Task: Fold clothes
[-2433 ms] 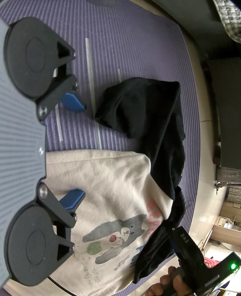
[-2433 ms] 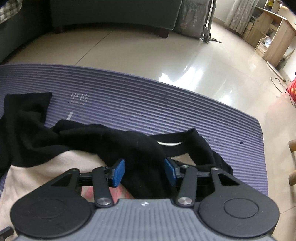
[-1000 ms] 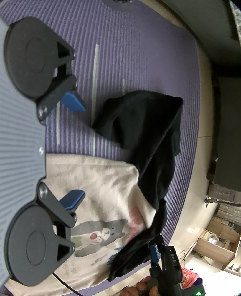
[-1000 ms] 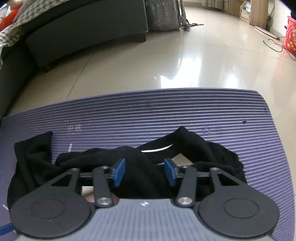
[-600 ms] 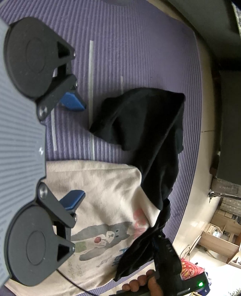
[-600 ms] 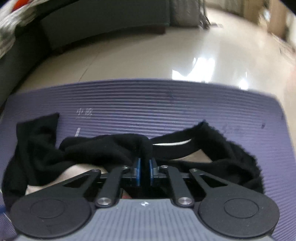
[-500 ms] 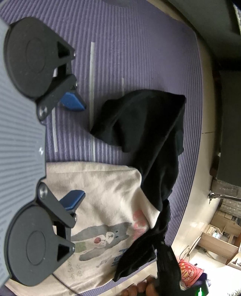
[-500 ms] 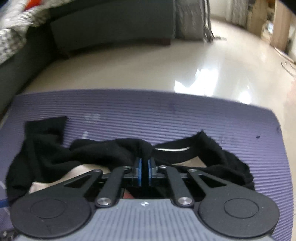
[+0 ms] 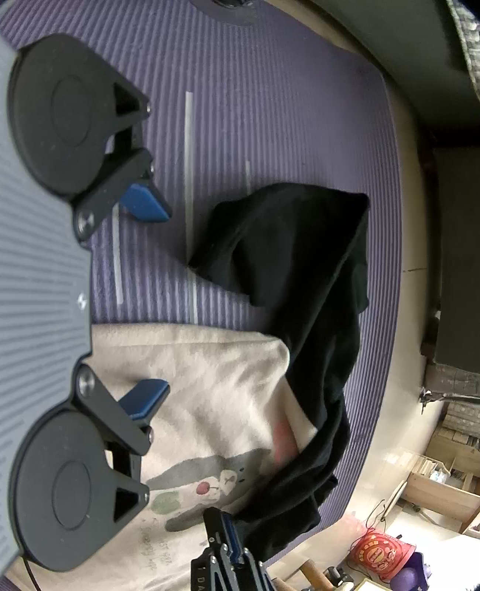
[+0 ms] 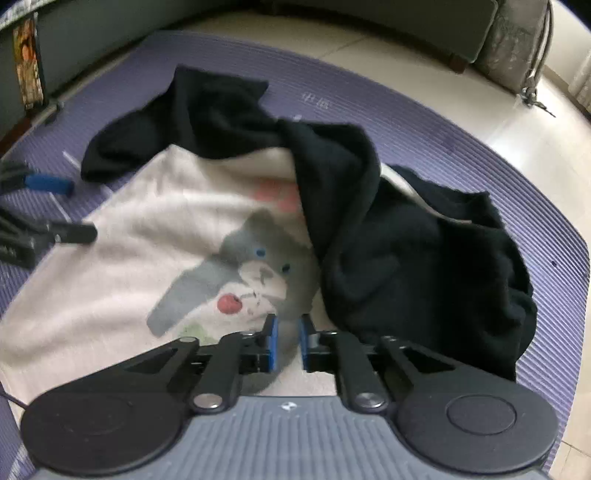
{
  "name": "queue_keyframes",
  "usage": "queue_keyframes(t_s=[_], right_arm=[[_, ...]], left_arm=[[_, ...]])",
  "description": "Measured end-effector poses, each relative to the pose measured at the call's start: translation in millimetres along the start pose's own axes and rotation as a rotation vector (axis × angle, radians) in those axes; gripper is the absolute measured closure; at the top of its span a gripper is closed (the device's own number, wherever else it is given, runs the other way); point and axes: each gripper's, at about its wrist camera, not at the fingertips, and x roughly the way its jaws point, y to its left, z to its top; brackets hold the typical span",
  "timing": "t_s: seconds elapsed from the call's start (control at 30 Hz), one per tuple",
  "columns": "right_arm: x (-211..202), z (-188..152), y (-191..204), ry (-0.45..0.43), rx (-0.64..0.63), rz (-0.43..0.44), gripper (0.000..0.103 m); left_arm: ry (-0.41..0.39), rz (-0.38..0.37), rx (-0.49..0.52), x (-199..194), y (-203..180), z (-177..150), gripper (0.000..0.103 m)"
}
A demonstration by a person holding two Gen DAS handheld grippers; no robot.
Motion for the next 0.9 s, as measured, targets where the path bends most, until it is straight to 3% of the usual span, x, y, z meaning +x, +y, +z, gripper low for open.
queue_keyframes(t_s=[0.3, 0.53, 0.63, 0.7, 0.83, 0.87, 0.9], right_arm=[[-1, 39, -42, -0.118, 0.258, -0.045, 0.063], [-17, 56, -50, -0.231, 0.327, 0.016, 0.053], [-13, 64, -54, -0.224, 0.327, -0.034, 0.053], [2, 66, -56, -0.163, 0.333, -0.088, 0.053], [29, 62, -56, -0.072, 0.368, -0.069, 0.054], [34, 61, -54, -0.052, 0.37, -0.063, 0.055], [40, 60, -52, -0.032, 0.372, -0.057, 0.07]], left_arm=[[0.003, 0.001, 0.009, 1, -3, -2, 0.01], [0.003, -0.015, -0.006, 1, 1, -1, 0.01], [0.003, -0.018, -0.01, 1, 2, 0, 0.01], [0.003, -0.019, -0.009, 1, 2, 0, 0.01], [0.002, -0.021, -0.006, 1, 2, 0, 0.01], [0.005, -0.026, -0.009, 1, 3, 0, 0.01], [0.005, -0.029, -0.009, 1, 3, 0, 0.01]])
